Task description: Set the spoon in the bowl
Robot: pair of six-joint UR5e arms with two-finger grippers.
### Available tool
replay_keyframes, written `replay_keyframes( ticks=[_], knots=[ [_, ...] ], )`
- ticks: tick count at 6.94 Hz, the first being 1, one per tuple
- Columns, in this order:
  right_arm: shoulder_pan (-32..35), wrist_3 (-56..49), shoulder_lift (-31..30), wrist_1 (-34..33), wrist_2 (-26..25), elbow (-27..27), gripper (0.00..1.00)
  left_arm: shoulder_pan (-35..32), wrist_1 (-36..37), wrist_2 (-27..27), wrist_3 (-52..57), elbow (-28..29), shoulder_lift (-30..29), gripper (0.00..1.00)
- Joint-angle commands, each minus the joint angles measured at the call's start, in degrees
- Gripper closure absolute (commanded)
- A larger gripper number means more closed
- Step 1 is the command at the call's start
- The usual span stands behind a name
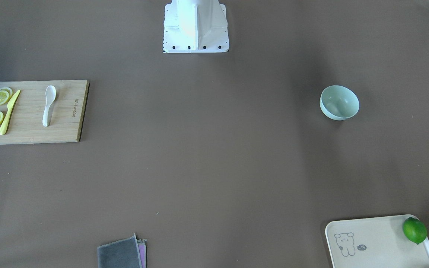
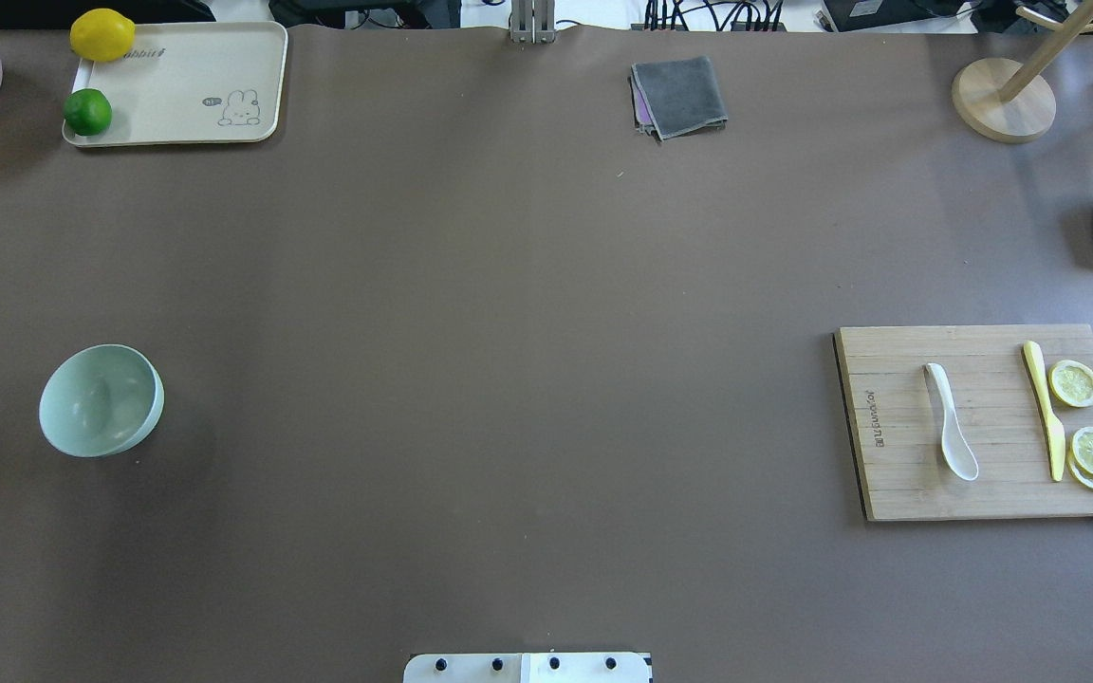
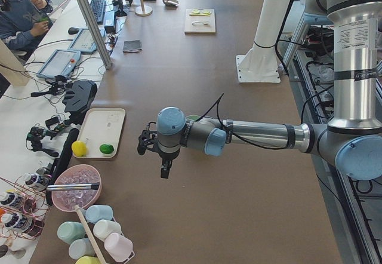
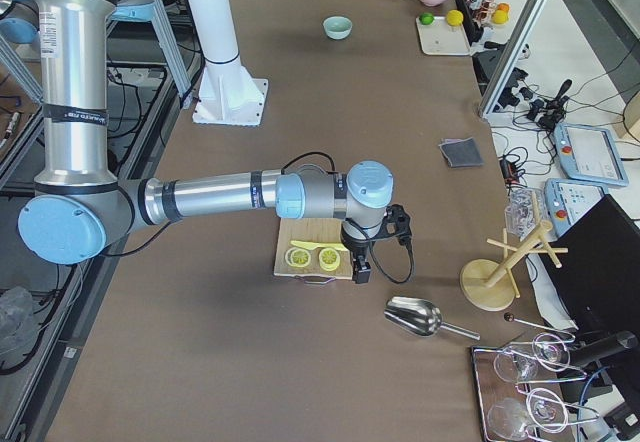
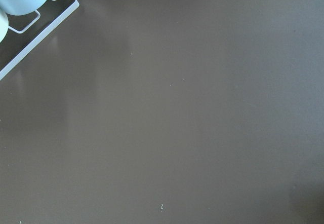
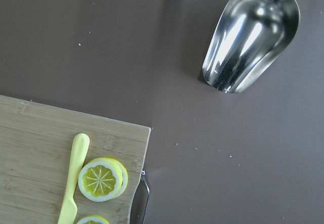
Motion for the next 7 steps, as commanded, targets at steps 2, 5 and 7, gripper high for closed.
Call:
replay_keyframes(
  ticks=[2,5,7],
  knots=[
    [0.1,-0.2,-1.0,0.1,0.0,-0.2,0.00,0.0,-4.0,0.0,-0.8,0.4,0.4,0.02],
    [0.1,0.1,-1.1,0.1,0.1,0.9,0.00,0.0,-4.0,0.3,-0.3,0.7,0.4,0.02],
    [0.1,0.0,-0.4,0.1,-0.1,1.0,0.00,0.0,-4.2,0.0,-0.4,1.1,0.2,0.02]
  ],
)
